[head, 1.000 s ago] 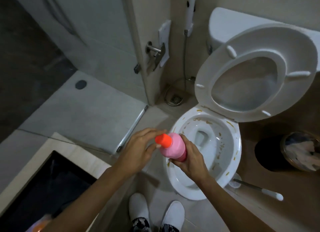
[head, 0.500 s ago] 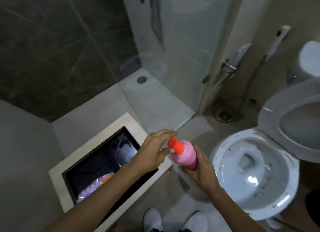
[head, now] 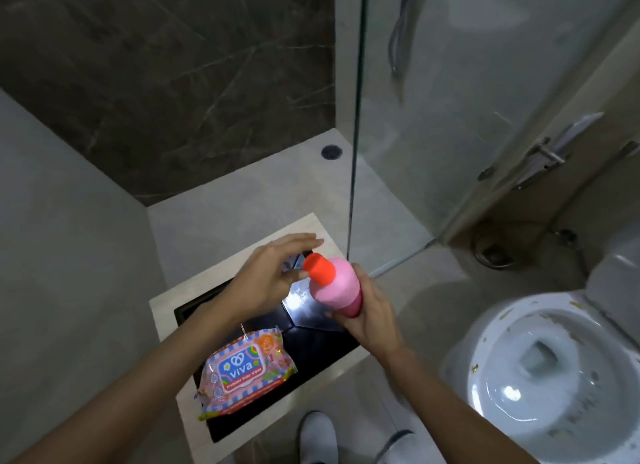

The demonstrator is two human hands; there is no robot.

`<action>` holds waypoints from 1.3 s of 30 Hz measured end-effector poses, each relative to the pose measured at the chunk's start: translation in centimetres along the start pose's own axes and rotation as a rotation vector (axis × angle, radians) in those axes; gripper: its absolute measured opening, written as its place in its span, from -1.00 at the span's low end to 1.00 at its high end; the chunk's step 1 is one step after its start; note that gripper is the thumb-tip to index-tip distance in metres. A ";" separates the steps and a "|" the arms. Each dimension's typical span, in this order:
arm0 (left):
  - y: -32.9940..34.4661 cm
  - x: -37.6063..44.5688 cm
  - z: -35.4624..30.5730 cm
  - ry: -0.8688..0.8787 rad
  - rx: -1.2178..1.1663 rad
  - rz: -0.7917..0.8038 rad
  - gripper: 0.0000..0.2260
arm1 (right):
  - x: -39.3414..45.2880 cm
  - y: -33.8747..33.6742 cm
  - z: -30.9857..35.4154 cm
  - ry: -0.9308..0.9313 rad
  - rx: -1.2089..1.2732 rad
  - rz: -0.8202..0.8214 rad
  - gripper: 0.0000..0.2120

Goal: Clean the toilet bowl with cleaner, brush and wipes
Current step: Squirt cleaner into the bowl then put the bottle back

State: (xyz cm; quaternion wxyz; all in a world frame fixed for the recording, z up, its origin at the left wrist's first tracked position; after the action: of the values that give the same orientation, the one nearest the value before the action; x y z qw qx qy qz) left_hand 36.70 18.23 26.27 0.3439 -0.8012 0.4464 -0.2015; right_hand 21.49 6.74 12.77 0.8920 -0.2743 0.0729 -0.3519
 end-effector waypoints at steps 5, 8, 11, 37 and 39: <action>-2.2 0.5 2.9 -0.066 0.129 -0.097 -0.67 | 2.5 4.4 1.7 -0.006 0.023 0.043 -0.11; -2.7 1.3 4.7 -0.018 0.108 -0.047 -0.69 | 3.7 6.8 2.0 -0.001 0.058 0.054 -0.14; -3.0 1.8 6.6 -0.039 0.118 -0.025 -0.54 | 4.6 8.9 2.1 -0.003 0.088 0.038 -0.15; 0.1 5.1 10.6 0.014 0.204 -0.014 -0.65 | 8.0 15.6 -0.7 0.214 0.239 -0.031 -0.12; 0.4 5.2 10.2 0.020 0.209 -0.001 -0.65 | 7.8 15.3 -0.7 0.243 0.241 -0.016 -0.09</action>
State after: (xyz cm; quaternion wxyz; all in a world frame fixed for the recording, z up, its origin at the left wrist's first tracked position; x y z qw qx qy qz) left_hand 45.62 17.38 19.15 0.4211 -0.7592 0.4259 -0.2550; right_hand 36.03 10.39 4.43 0.9001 -0.1212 0.1354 -0.3959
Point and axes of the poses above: each hand's wrist, its own x-axis towards the middle knuckle, its own y-axis out of the palm, z = x × y, the point moved 3 cm from there along x, towards the middle knuckle, and after that the axes turned 6 degrees about -z, right-handed, at the moved point
